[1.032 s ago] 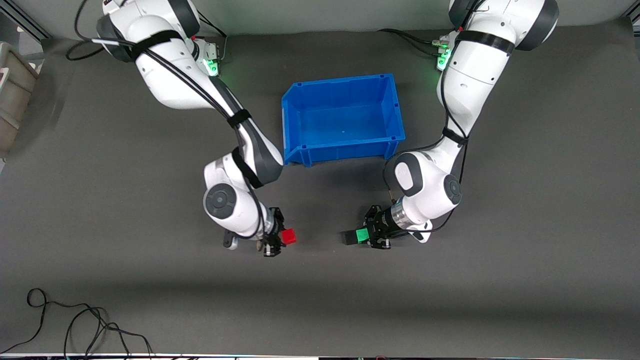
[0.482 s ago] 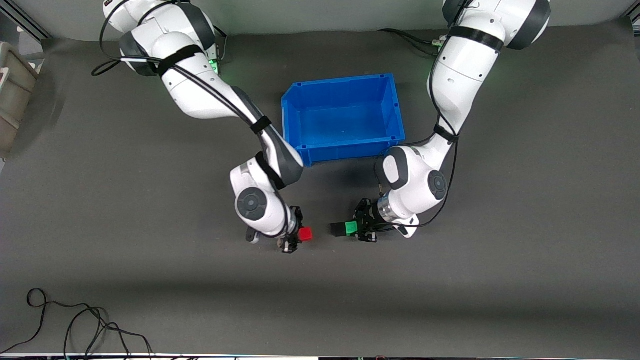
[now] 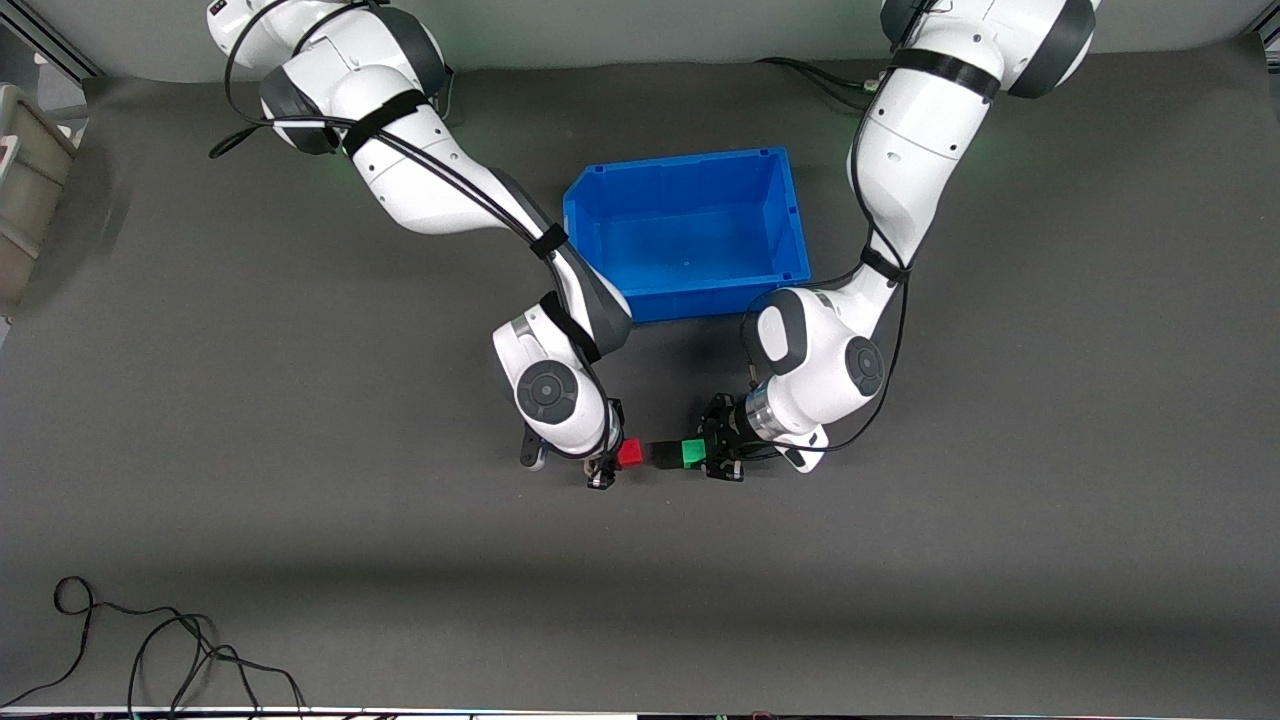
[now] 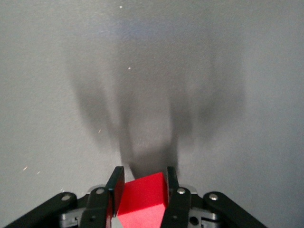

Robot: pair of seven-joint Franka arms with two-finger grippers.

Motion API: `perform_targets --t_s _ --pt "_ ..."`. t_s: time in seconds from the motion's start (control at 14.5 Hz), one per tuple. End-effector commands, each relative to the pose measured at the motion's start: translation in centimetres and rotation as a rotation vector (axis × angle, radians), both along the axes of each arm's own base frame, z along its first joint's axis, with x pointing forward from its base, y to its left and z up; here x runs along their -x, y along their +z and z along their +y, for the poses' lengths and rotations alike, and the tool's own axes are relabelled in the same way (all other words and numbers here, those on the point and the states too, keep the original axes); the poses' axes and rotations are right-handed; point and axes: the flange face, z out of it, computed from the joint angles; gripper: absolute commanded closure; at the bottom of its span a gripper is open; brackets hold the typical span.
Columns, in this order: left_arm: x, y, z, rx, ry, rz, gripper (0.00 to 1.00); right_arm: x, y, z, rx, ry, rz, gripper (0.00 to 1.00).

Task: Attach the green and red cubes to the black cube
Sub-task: 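Press the red and green cubes against the black cube with both grippers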

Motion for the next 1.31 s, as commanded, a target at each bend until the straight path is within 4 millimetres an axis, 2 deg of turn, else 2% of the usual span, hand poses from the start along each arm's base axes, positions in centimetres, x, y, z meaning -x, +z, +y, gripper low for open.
perform_targets --t_s 0.0,0.41,0.83,1.24 --pt "0.2 0.6 -0.8 -0.008 -0.001 -0.007 0.74 -0.3 -0.6 0.5 0.032 -0.029 -0.01 1.0" --pt "0.6 0.6 -1.6 -0.008 -0.008 -0.013 0.74 -1.4 -0.8 0.6 -0.014 -0.083 -0.068 1.0" --pt "0.3 0.7 -2.0 0.005 0.003 -0.013 0.74 -1.2 -0.9 1.0 -0.014 -0.075 -0.069 1.0" --pt "0.3 -0.1 -1.8 0.007 0.057 0.024 0.73 -0.9 -1.0 0.9 -0.004 -0.06 -0.06 1.0"
